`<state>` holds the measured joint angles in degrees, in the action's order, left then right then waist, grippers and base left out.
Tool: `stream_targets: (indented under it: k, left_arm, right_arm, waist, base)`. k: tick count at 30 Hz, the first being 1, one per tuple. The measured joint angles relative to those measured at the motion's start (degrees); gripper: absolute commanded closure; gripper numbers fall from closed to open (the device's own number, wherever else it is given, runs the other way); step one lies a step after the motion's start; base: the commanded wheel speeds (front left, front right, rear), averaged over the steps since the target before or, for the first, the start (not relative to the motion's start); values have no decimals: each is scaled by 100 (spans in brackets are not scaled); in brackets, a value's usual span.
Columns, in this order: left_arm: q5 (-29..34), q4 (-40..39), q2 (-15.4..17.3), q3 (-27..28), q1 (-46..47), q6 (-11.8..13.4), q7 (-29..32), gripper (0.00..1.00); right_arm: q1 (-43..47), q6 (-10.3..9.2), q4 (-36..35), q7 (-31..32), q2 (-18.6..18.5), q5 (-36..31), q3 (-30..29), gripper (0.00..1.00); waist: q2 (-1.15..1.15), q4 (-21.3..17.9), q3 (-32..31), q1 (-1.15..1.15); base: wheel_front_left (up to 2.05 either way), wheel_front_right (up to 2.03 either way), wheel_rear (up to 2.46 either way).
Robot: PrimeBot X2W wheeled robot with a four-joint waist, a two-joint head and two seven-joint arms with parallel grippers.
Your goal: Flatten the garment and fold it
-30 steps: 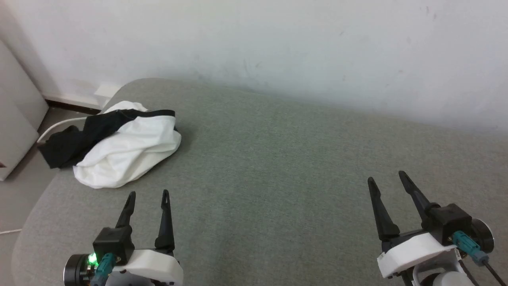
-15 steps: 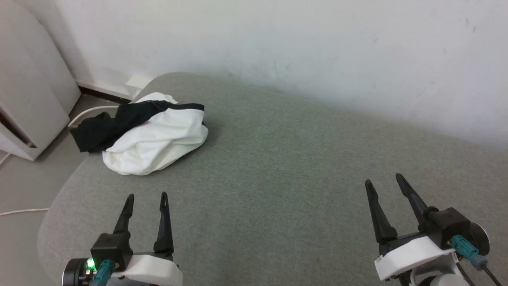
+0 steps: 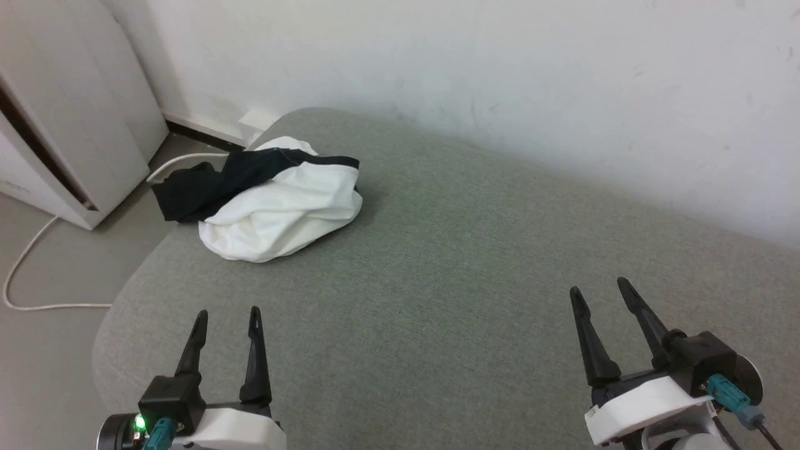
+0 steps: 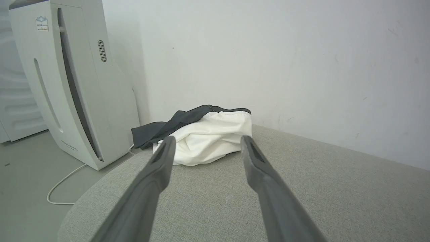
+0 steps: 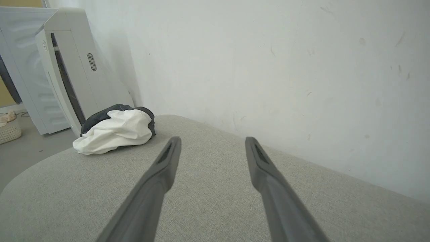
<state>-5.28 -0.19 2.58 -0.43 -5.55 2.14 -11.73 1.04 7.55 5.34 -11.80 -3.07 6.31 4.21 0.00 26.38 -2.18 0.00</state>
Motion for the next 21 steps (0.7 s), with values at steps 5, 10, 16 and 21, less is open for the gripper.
stream_targets:
  k: [5,10,16,21]
  left_arm:
    - [-29,-1,1,-3,-6,1,-64,0]
    - [-54,-2,2,-5,-31,18,-126,0]
    - [-88,-3,2,-16,-55,44,-193,0]
    - [-147,-4,3,-25,-120,49,-252,0]
  right_arm:
    - [1,0,47,-56,0,40,26,0]
    - [12,0,94,-112,0,81,68,0]
    - [14,0,133,-193,1,85,118,0]
    - [15,0,165,-244,1,124,143,0]
  waist:
    - [0,143,-12,0]
    - [0,290,-25,0]
    - [0,467,-35,0]
    - [0,608,-37,0]
  base:
    - [0,0,0]
    - [0,0,0]
    - [0,0,0]
    - [0,0,0]
